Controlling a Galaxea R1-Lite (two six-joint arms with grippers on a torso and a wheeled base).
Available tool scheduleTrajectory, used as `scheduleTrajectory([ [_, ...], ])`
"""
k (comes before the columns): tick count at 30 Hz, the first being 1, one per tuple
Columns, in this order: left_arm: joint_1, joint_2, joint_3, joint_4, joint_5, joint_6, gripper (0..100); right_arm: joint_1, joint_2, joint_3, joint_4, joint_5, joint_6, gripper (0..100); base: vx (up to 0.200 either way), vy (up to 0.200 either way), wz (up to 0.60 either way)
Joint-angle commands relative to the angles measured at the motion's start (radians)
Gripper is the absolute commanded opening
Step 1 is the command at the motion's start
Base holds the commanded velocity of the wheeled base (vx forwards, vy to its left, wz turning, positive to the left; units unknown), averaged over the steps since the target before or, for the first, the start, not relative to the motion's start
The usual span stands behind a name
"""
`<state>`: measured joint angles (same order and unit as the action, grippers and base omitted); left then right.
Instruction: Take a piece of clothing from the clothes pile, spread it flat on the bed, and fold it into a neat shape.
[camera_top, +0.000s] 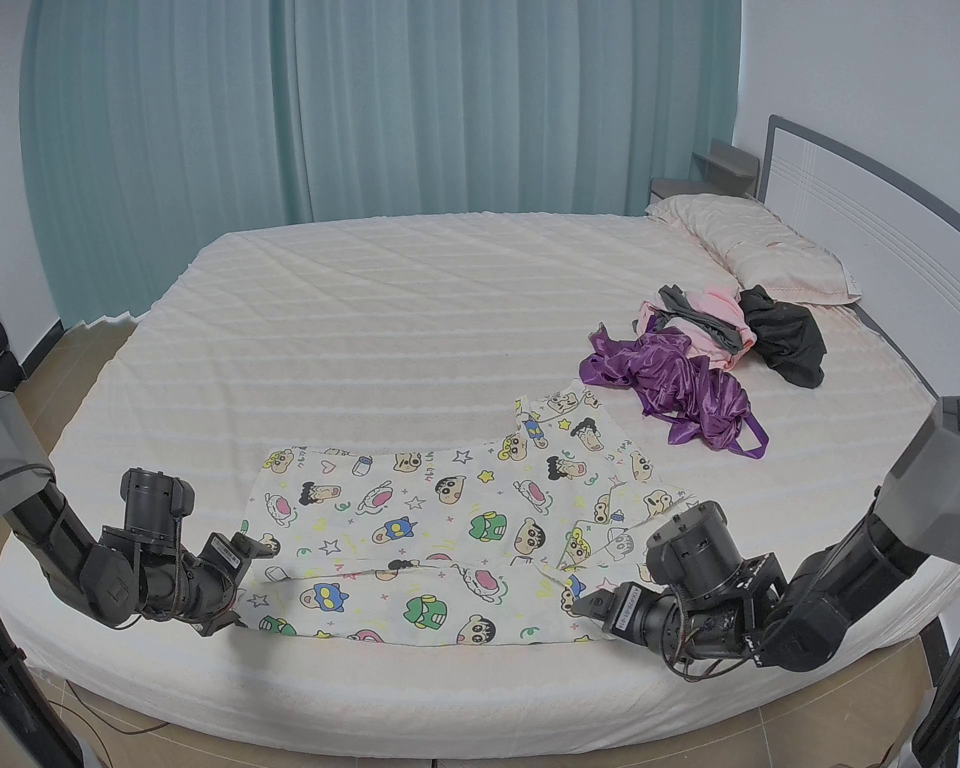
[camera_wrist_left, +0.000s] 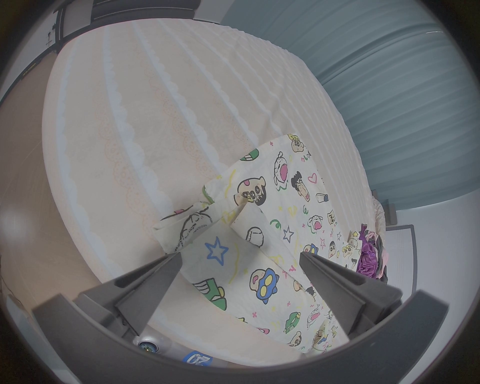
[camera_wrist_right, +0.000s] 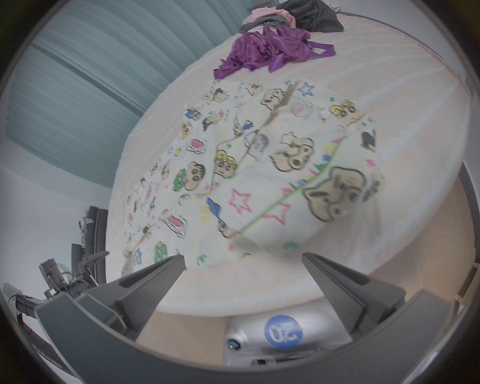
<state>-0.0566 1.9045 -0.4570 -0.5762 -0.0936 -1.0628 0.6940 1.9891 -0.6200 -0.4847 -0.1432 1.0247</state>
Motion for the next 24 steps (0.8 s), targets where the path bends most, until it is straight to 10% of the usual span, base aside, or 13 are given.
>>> scheduleTrajectory([
  [1, 0.000, 0.002, 0.000, -0.001, 0.000, 0.000, 100, 0.007, 0.059, -0.043, -0.026, -0.004, -0.002, 100, 0.000, 0.000, 0.00],
  [24, 0.000, 0.004, 0.000, -0.001, 0.002, 0.000, 100, 0.056, 0.238, -0.333, -0.017, -0.006, -0.069, 100, 0.000, 0.000, 0.00],
])
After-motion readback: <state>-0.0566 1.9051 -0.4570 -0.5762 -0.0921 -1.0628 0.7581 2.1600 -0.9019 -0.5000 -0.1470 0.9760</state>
